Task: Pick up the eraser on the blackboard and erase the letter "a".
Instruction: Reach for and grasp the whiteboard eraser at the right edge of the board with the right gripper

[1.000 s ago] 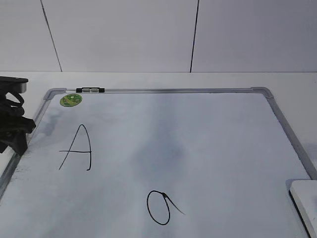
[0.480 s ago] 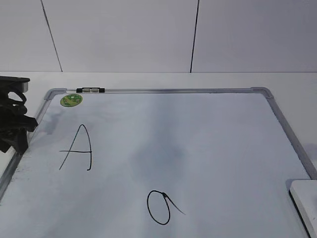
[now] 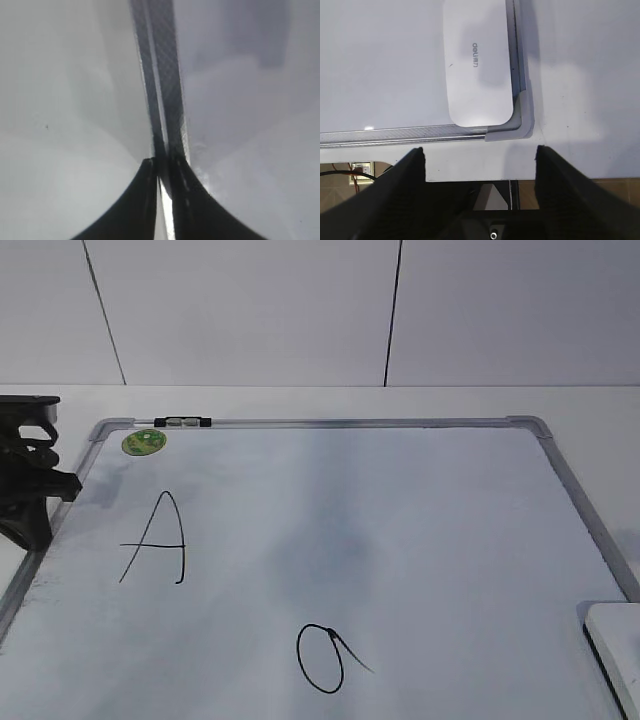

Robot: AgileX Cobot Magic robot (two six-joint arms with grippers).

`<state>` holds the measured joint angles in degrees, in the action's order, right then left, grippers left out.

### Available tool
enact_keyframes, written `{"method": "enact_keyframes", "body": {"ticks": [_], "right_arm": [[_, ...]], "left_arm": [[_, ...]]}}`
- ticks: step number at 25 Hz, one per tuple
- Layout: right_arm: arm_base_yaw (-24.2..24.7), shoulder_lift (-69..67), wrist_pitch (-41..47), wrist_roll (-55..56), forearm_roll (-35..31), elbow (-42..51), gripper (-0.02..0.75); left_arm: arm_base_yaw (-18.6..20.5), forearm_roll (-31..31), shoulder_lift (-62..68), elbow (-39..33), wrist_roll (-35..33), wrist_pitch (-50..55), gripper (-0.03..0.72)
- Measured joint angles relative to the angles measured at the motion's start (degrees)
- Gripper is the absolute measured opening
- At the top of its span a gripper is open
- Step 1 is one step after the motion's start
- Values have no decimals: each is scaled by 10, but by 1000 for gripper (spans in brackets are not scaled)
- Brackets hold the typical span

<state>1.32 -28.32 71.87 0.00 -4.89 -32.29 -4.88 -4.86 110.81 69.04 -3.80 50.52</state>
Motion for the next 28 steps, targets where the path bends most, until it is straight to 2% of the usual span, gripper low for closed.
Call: {"method": "enact_keyframes", "body": {"ticks": [5,8,11,19,28], "right_arm": [[0,-1,0,0,0,0,537],[0,-21,0,6,0,0,627],[0,-56,0,9,0,0,670],[-22,-157,-22,-11,-3,-23,680],[-25,-292,-73,-30,-3,-47,685]], "left_arm": [[0,0,0,0,5,1,28],[0,0,0,0,6,1,26],[0,0,0,0,6,1,25],[0,-1,0,0,6,1,25],[0,-1,0,0,6,1,25]]}}
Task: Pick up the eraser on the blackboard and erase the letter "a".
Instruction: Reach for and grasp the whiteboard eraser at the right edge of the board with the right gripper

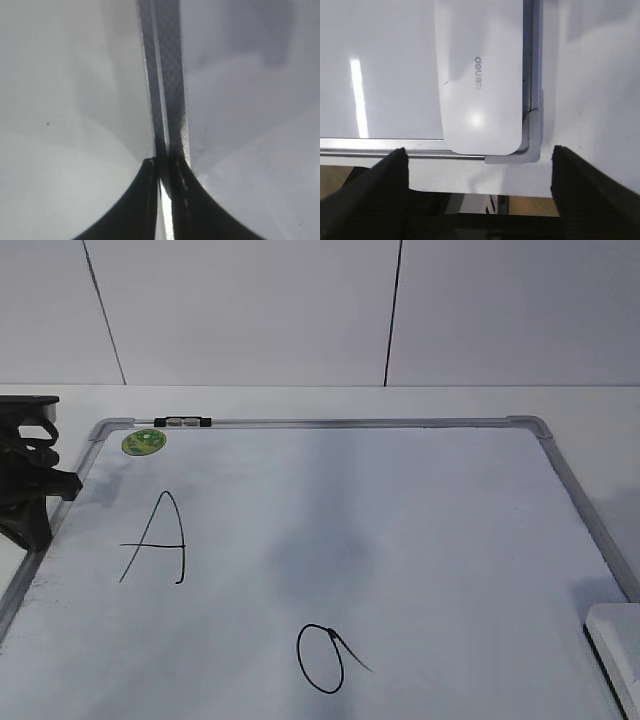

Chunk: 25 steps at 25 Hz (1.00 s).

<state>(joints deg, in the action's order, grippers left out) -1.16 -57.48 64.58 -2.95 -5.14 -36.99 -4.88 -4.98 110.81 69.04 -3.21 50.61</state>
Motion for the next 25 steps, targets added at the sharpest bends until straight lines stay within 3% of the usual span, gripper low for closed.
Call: {"method": "enact_keyframes", "body": {"ticks": [25], "right_arm": [[-13,-175,-125,-19,-11,-1,685]], "left_arm": [[0,0,0,0,0,0,25]]}}
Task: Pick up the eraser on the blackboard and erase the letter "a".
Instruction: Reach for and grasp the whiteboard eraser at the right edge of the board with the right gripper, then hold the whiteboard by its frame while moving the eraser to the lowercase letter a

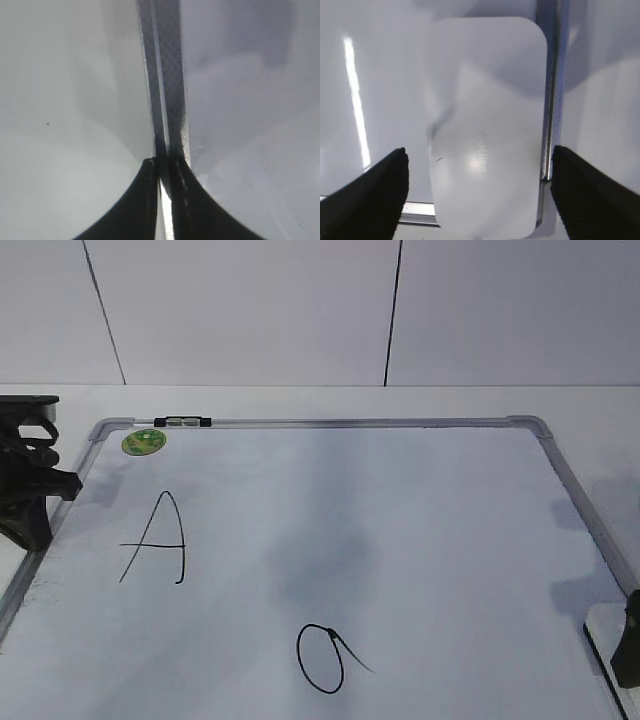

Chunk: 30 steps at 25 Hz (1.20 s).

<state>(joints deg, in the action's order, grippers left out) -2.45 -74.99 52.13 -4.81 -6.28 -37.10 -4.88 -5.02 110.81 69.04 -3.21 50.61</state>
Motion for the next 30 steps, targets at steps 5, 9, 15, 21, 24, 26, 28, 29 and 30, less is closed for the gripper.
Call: {"method": "enact_keyframes", "body": {"ticks": [5,9,15,21,24,26,28,29,30], "right_arm": [[0,-33,-5,0,-1,-1,685],[0,-43,-13,0,-1,-1,685],[0,-51,-17,-3,-1,-1,685],[0,-63,-19,-3,-1,-2,685],[0,-64,-20,-3,1,-2,685],[0,-64,-20,-3,2,-2,684],[0,-64,-22,-3,3,-2,677],[0,-64,-22,-4,3,-2,675],[0,-64,-22,-4,3,-2,673]], "left_arm": [[0,0,0,0,0,0,25],[0,0,0,0,0,0,25],[0,0,0,0,0,0,25],[0,0,0,0,0,0,25],[0,0,0,0,0,0,25],[0,0,0,0,0,0,25],[0,0,0,0,0,0,25],[0,0,0,0,0,-1,25],[0,0,0,0,0,-1,25]]}}
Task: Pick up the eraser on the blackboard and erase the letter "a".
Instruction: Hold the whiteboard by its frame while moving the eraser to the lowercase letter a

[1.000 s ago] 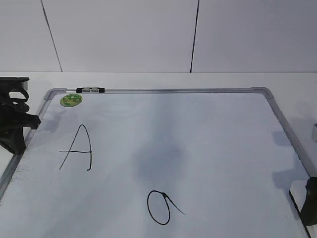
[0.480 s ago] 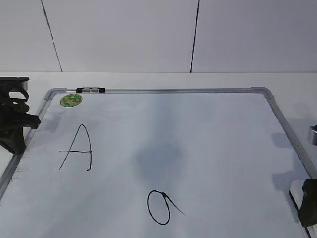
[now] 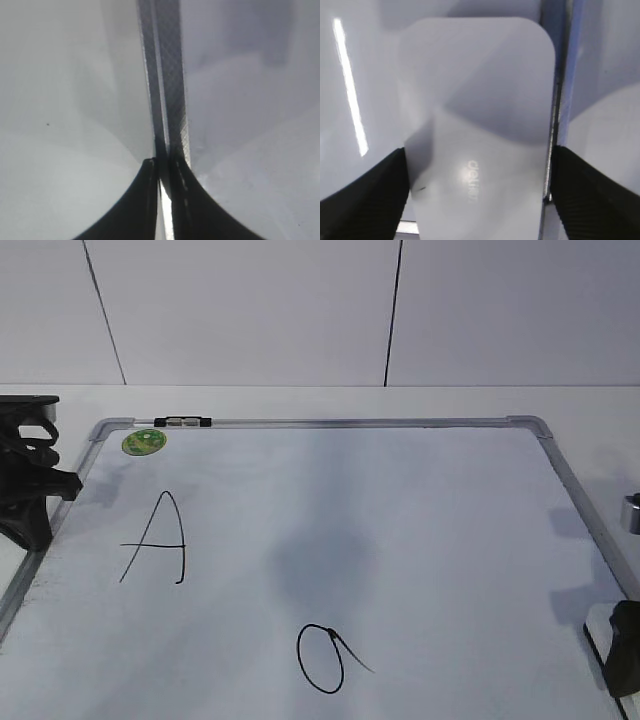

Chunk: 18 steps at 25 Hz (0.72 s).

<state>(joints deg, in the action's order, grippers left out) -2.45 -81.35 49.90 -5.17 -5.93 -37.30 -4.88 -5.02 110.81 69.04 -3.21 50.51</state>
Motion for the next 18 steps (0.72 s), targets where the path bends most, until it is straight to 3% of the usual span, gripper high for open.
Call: {"method": "enact_keyframes", "body": {"ticks": [11,18], "right_arm": [[0,-20,0,0,-6,-4,653],[-1,-21,4,-1,-5,-7,571]], "left_arm": [[0,-1,0,0,0,0,25],[0,-1,0,0,0,-1,25]]}}
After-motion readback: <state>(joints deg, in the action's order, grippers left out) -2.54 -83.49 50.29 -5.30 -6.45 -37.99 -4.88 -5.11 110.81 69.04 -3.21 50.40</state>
